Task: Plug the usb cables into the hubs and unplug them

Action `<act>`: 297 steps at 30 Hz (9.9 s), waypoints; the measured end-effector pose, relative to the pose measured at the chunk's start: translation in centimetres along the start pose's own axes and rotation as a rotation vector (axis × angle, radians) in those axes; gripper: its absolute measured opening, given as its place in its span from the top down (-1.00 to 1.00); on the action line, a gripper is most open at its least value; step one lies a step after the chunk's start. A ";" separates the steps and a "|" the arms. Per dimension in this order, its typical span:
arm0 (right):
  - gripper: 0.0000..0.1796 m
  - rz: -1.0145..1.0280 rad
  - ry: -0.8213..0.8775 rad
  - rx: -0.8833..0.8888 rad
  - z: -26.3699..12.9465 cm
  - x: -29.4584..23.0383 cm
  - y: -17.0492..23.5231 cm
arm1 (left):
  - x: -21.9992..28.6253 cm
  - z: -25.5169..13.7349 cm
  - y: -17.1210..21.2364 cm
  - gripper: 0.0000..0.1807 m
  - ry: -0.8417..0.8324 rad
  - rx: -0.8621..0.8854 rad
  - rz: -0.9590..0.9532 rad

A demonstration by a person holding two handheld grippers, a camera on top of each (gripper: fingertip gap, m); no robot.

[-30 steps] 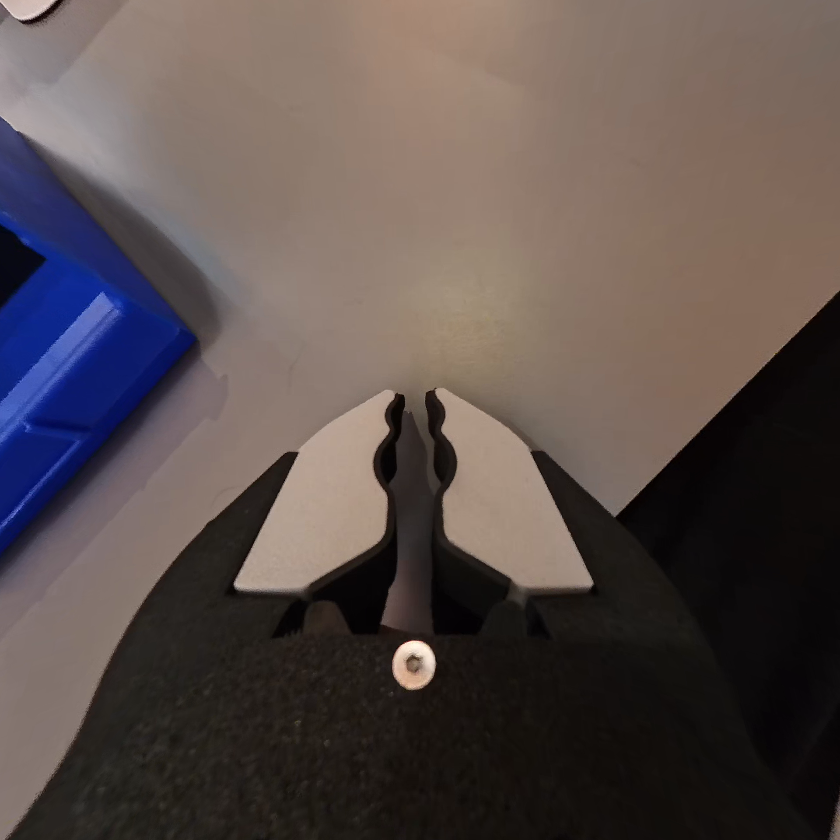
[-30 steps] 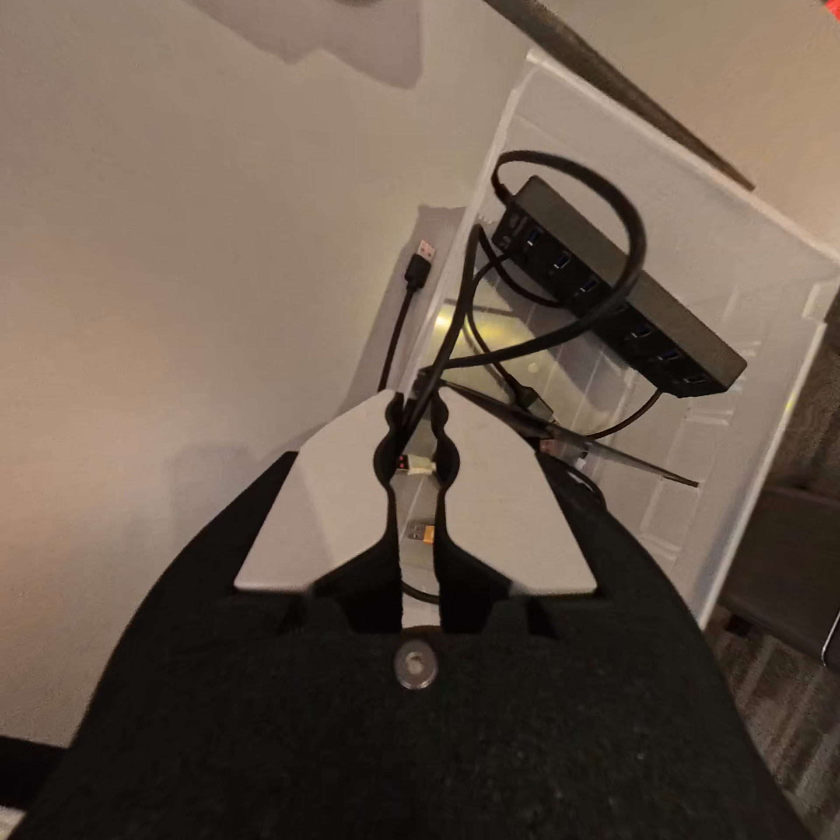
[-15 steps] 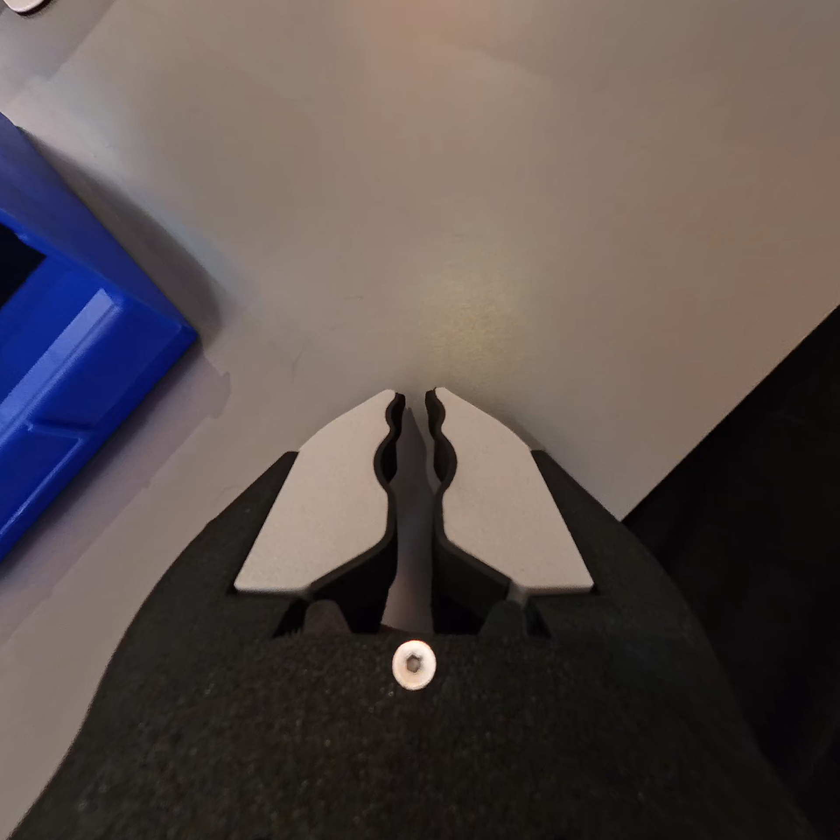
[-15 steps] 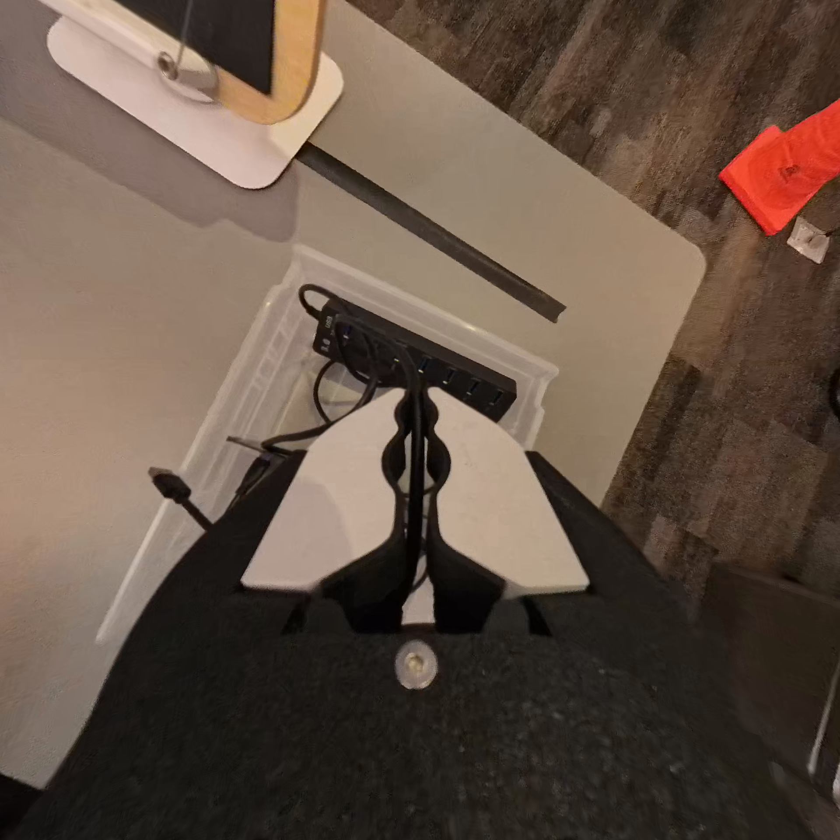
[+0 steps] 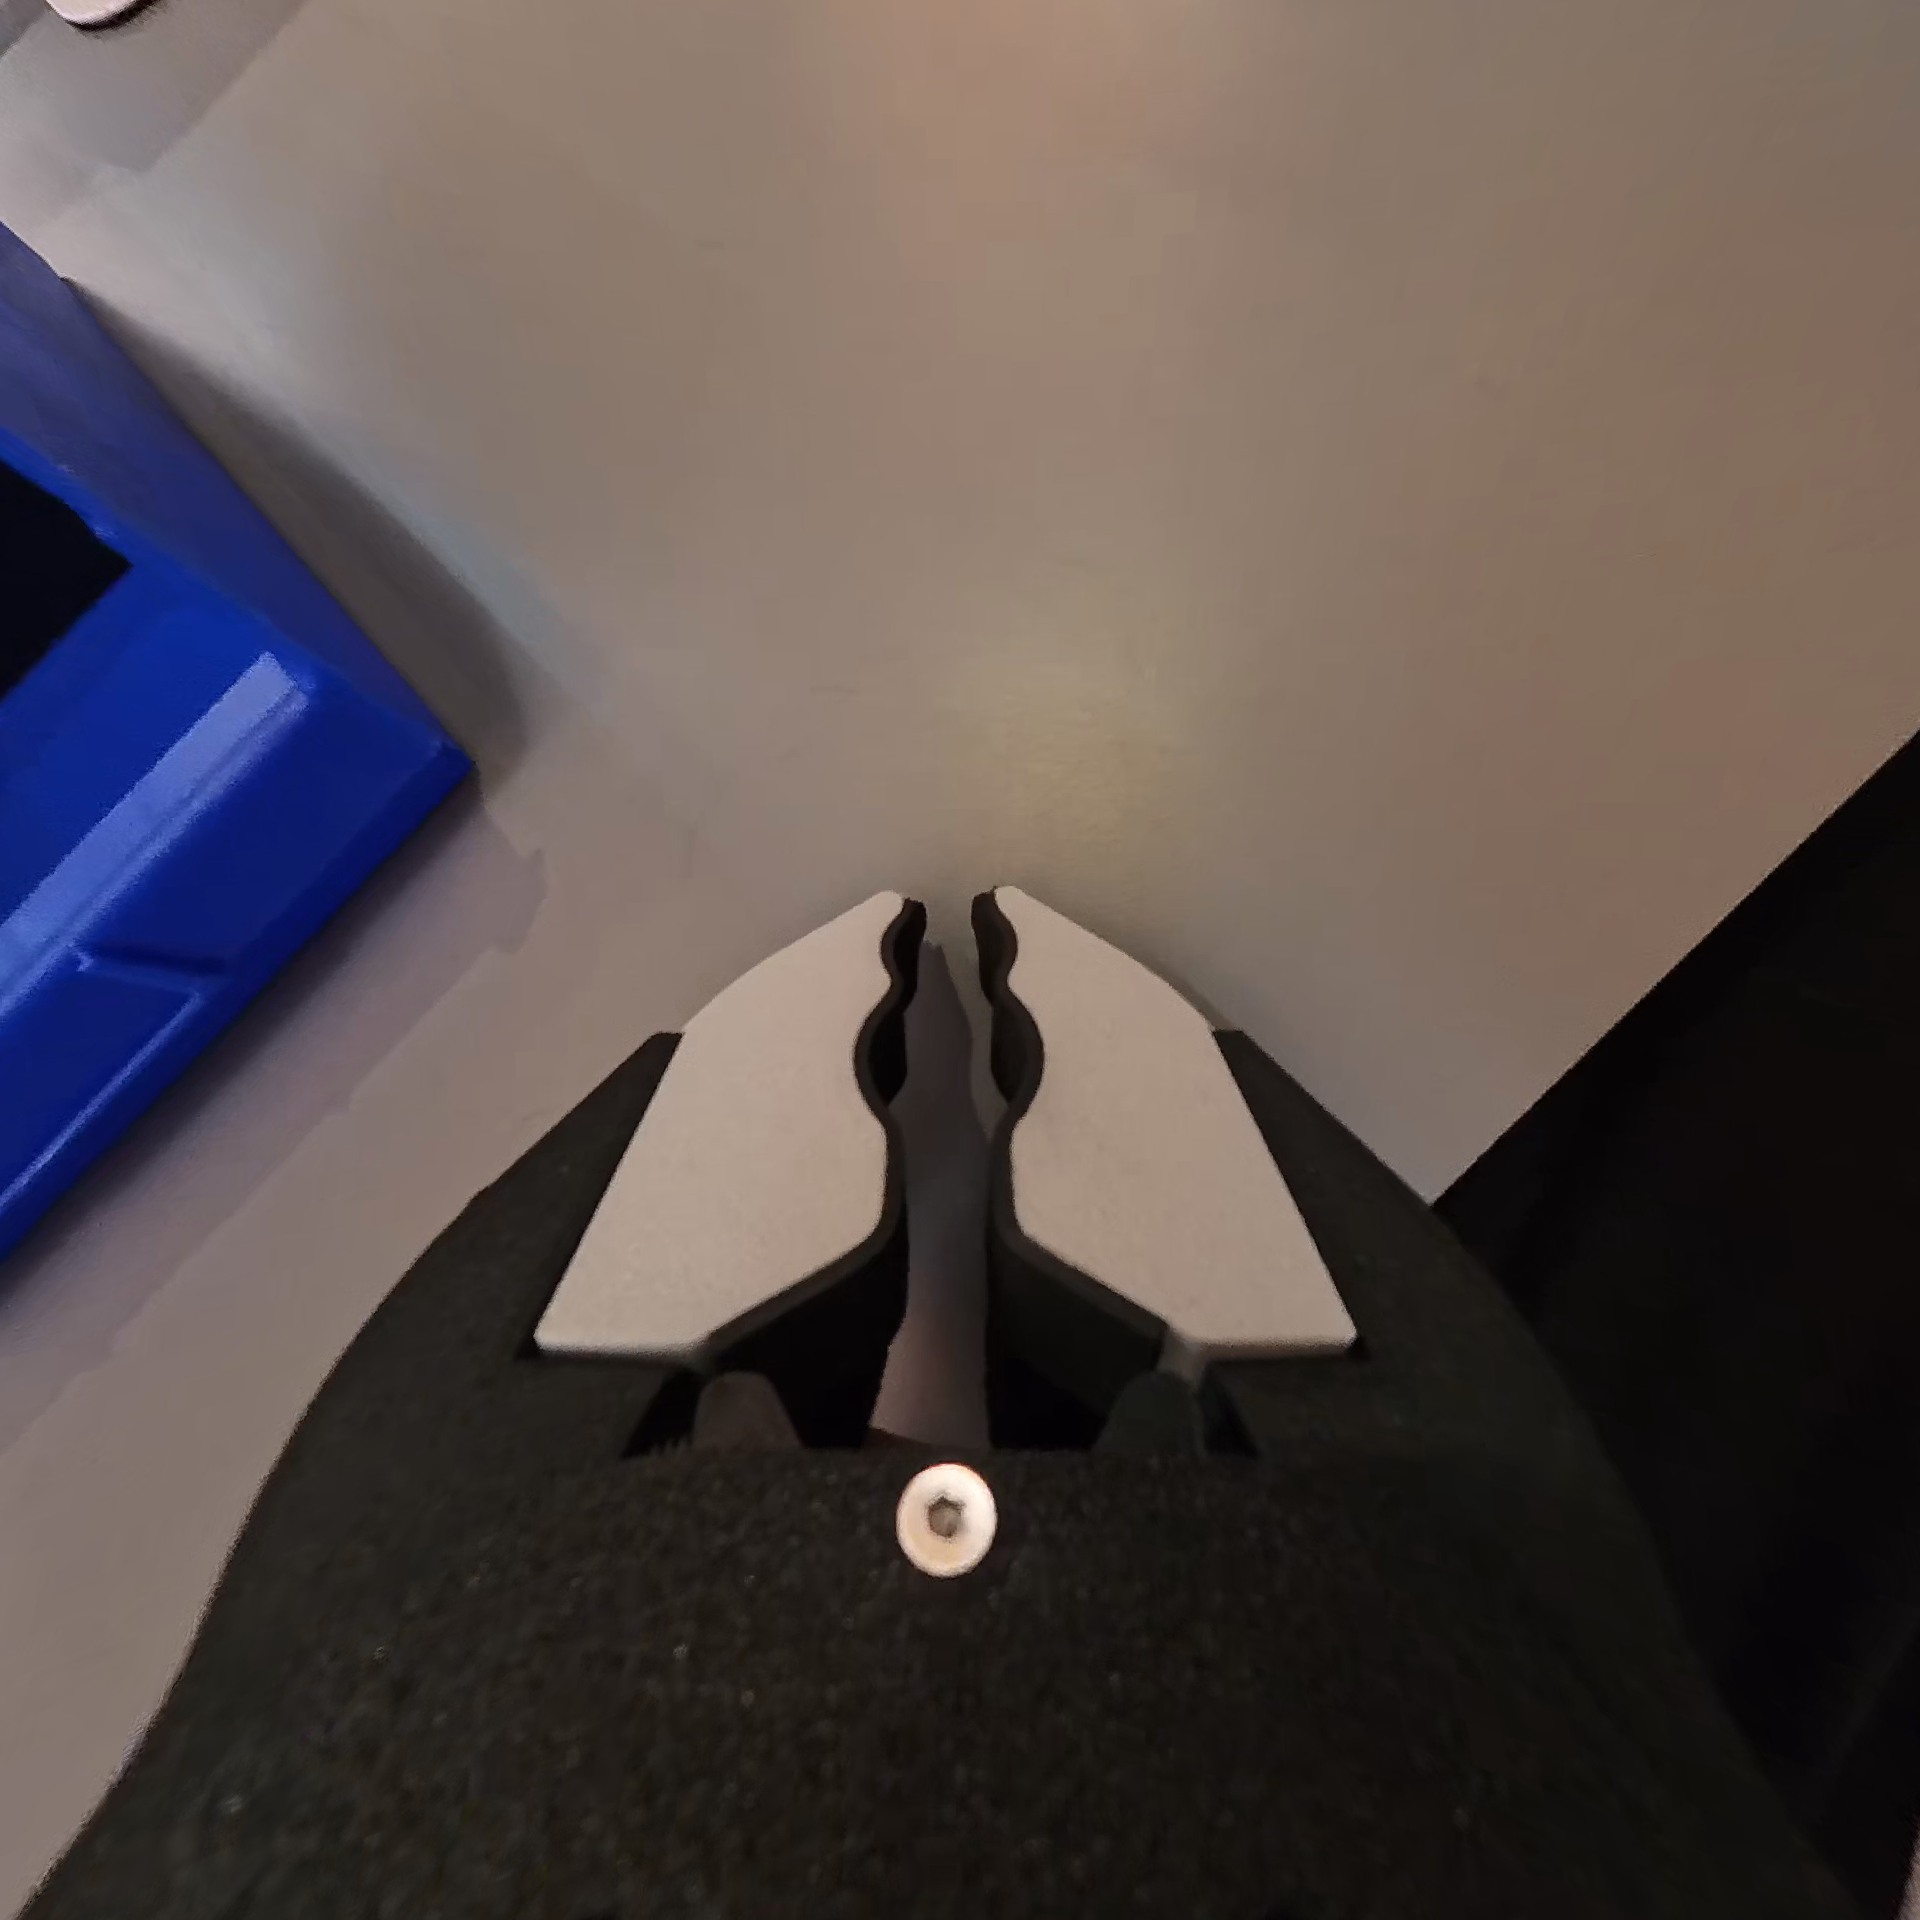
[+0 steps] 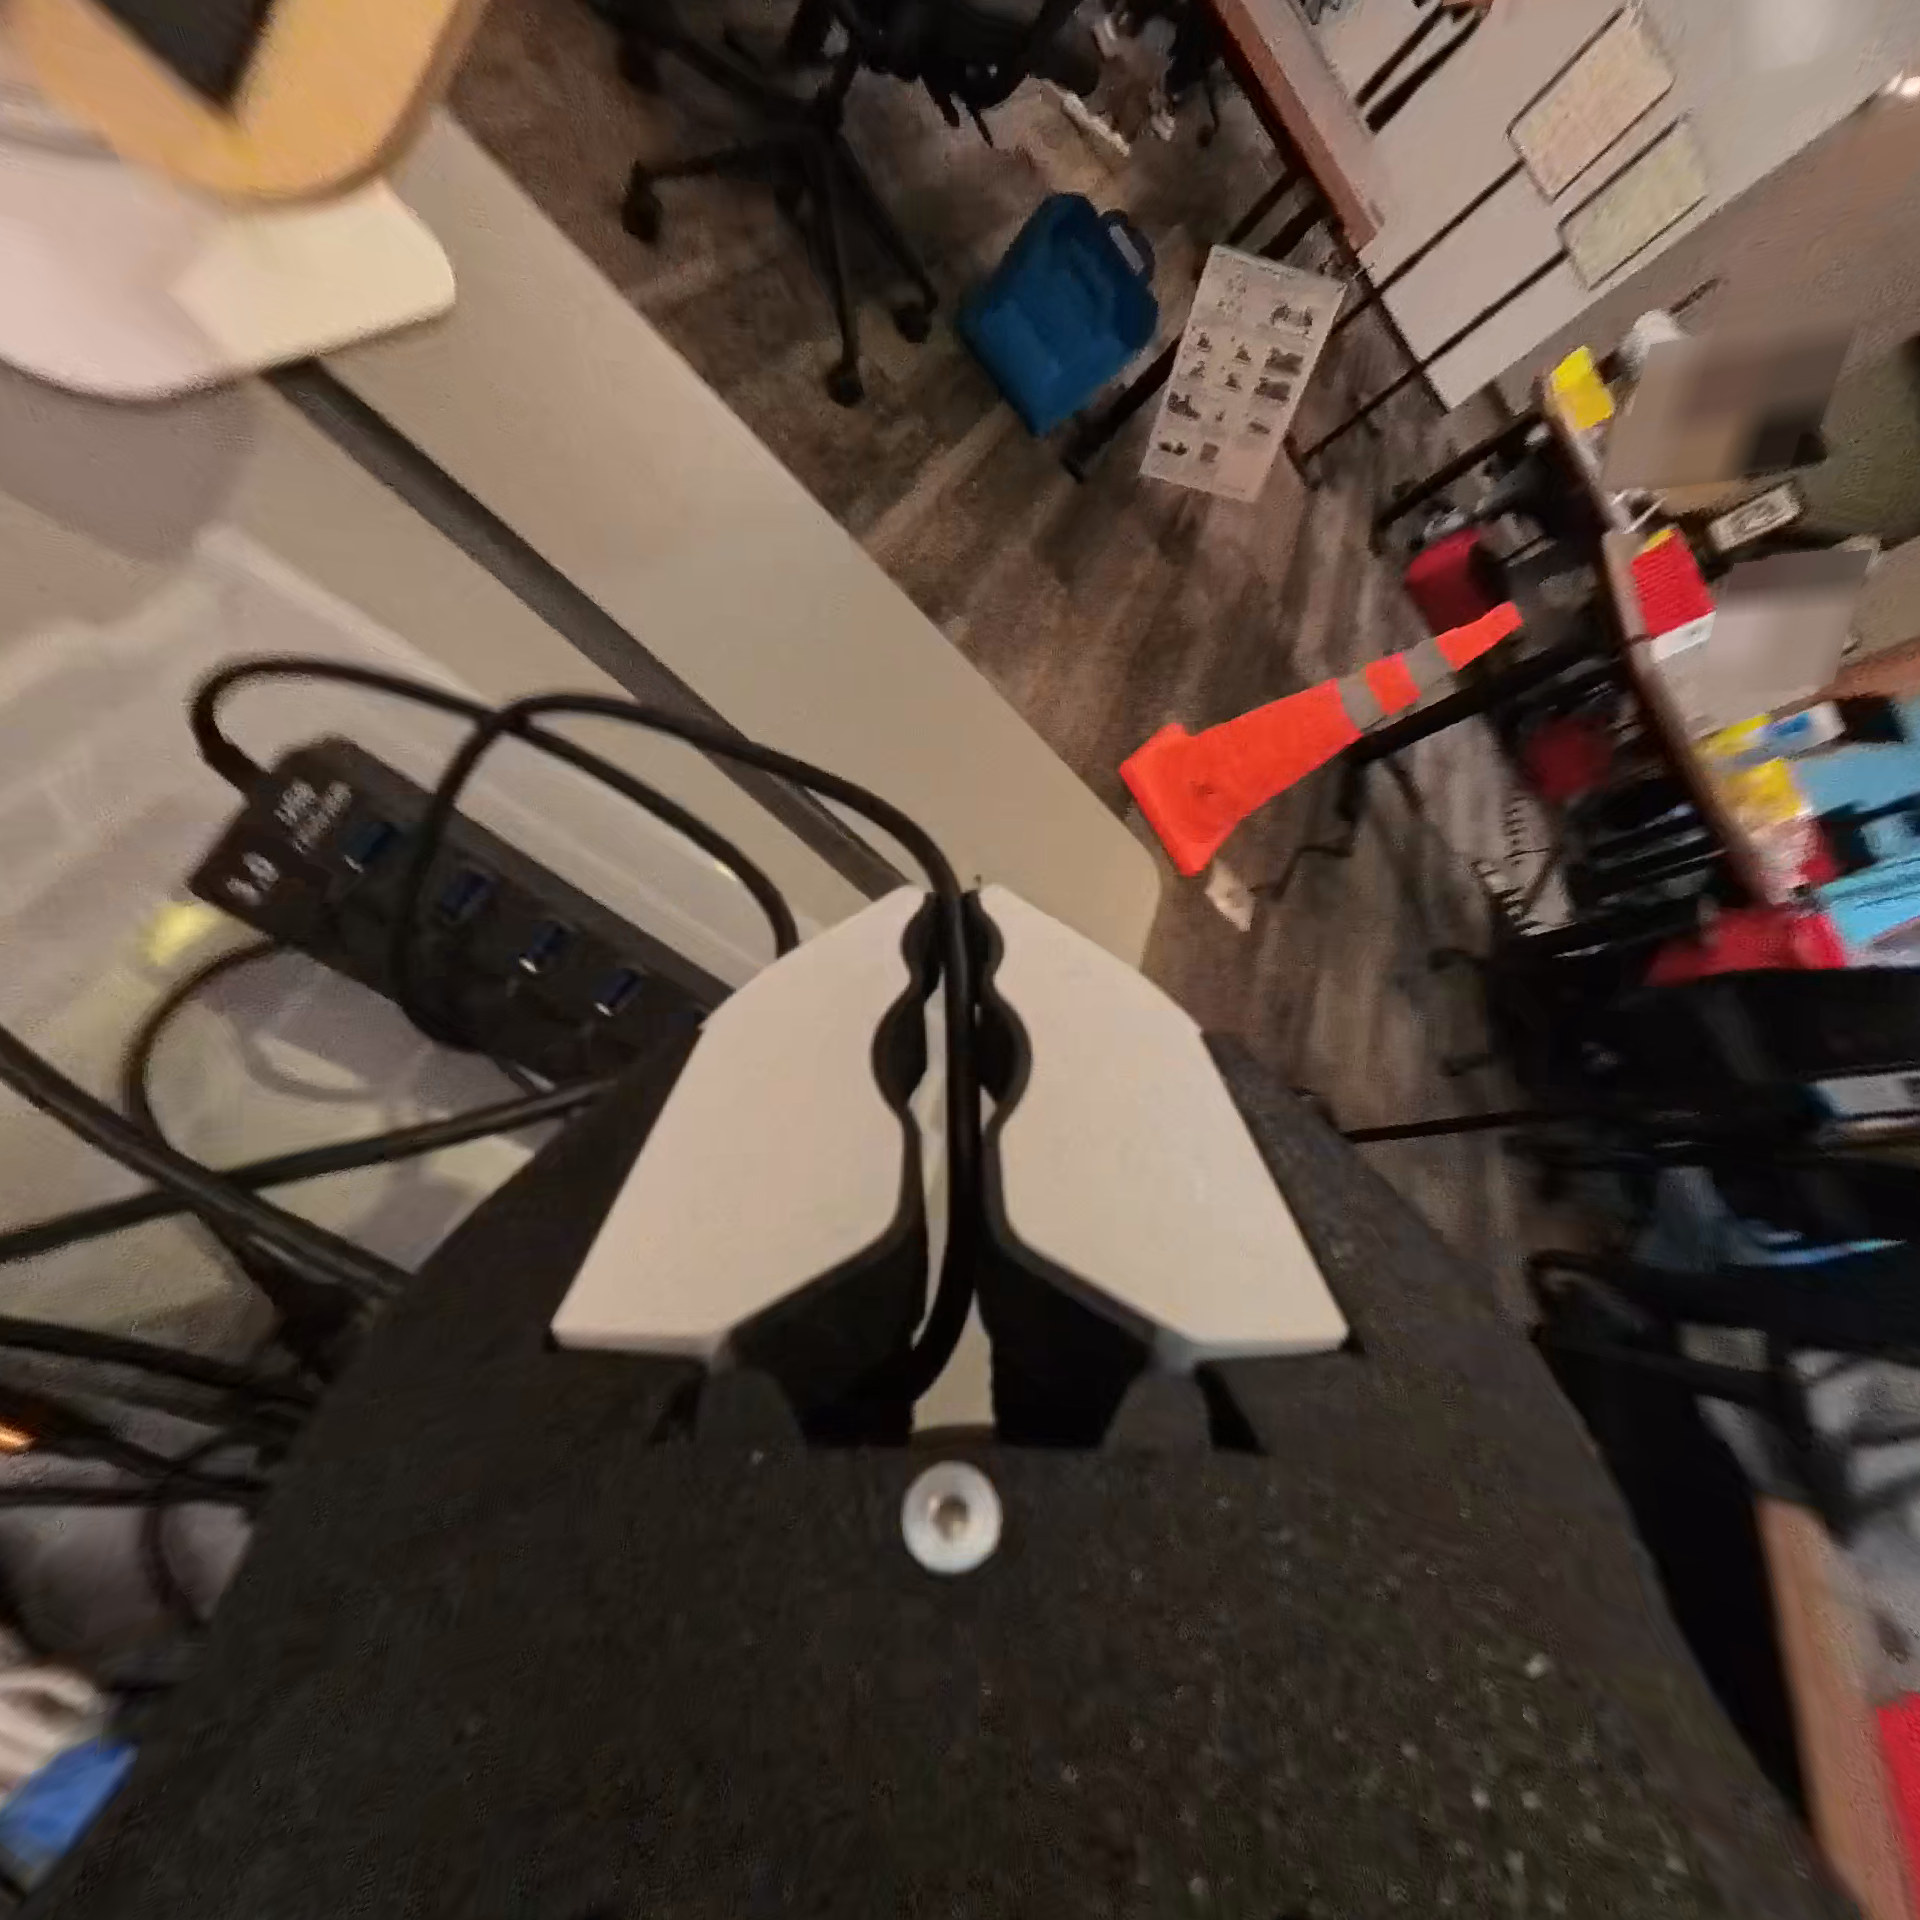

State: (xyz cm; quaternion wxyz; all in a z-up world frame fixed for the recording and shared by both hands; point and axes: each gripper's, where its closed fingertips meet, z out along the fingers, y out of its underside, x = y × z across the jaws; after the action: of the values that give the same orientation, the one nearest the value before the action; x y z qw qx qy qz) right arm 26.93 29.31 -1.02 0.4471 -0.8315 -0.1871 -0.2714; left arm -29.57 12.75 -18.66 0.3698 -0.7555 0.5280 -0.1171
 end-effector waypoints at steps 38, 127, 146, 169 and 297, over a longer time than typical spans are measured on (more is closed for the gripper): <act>0.47 0.462 -0.424 -0.527 1.1 -6.8 9.9 | -0.1 -0.4 -0.9 0.87 0.026 0.056 -0.061; 0.97 0.904 0.201 -0.058 -20.1 -22.9 9.5 | 3.2 9.7 -22.5 0.96 -0.087 0.377 -0.289; 0.76 0.588 -0.114 0.111 -16.5 -31.6 -2.7 | -7.2 -2.4 -12.4 0.62 -0.112 0.436 -0.492; 0.31 0.535 -0.530 0.188 -18.2 -54.2 -19.0 | -22.9 -7.2 6.9 0.94 -0.341 0.164 -0.691; 0.67 0.530 -0.523 0.247 -22.3 -39.3 -4.3 | -25.5 -6.9 6.9 0.94 -0.487 0.232 -0.714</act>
State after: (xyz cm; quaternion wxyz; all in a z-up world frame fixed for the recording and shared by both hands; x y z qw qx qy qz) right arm -12.53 10.05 -12.51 0.5356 -0.8321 -0.1048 0.0990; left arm -48.96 31.10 -13.08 0.5022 -0.8494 0.1150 -0.1145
